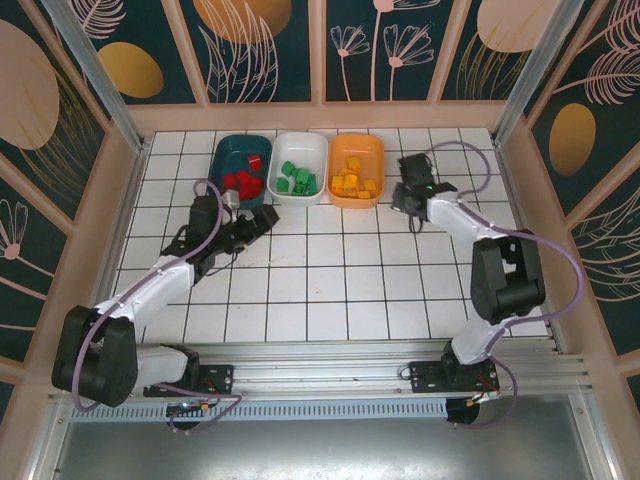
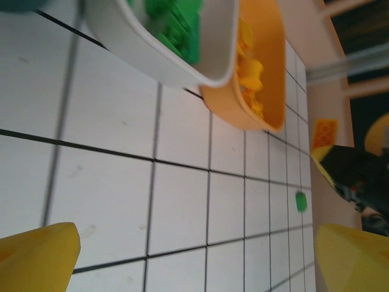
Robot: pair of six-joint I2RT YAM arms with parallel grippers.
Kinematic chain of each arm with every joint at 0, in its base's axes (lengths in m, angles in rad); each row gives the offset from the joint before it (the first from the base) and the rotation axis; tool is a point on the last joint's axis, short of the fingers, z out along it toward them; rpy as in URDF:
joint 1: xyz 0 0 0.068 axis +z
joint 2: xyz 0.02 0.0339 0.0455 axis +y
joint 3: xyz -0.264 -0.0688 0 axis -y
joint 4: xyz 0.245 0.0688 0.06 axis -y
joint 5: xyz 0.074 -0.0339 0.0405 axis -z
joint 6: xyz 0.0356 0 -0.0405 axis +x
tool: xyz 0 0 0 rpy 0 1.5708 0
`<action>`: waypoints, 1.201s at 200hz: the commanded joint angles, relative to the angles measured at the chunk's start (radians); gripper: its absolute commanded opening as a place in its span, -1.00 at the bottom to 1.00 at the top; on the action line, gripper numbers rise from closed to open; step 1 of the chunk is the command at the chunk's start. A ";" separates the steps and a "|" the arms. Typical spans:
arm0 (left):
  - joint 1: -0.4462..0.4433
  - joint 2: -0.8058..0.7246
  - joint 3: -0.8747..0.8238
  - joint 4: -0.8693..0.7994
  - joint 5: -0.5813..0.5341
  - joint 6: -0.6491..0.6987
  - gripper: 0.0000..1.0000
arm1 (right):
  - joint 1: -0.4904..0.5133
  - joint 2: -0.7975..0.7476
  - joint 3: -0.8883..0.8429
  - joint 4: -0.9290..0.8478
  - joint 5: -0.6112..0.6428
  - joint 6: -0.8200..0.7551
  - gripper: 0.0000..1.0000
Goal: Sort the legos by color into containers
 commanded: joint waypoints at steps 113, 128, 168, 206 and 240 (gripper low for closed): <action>0.068 -0.075 -0.020 -0.078 0.069 0.010 0.97 | 0.101 0.257 0.456 -0.103 0.000 -0.032 0.03; 0.067 -0.064 -0.022 -0.047 0.098 -0.004 0.97 | 0.092 0.166 0.386 -0.085 0.039 -0.037 0.04; 0.003 -0.052 -0.075 0.116 0.137 -0.061 0.97 | -0.088 -0.090 0.029 -0.047 0.116 0.000 0.26; -0.186 0.056 -0.076 0.279 0.140 -0.084 0.97 | -0.432 -0.255 -0.266 0.057 -0.004 0.048 0.44; -0.227 0.154 -0.051 0.346 0.189 -0.069 0.97 | -0.587 -0.181 -0.282 0.089 -0.057 0.054 0.47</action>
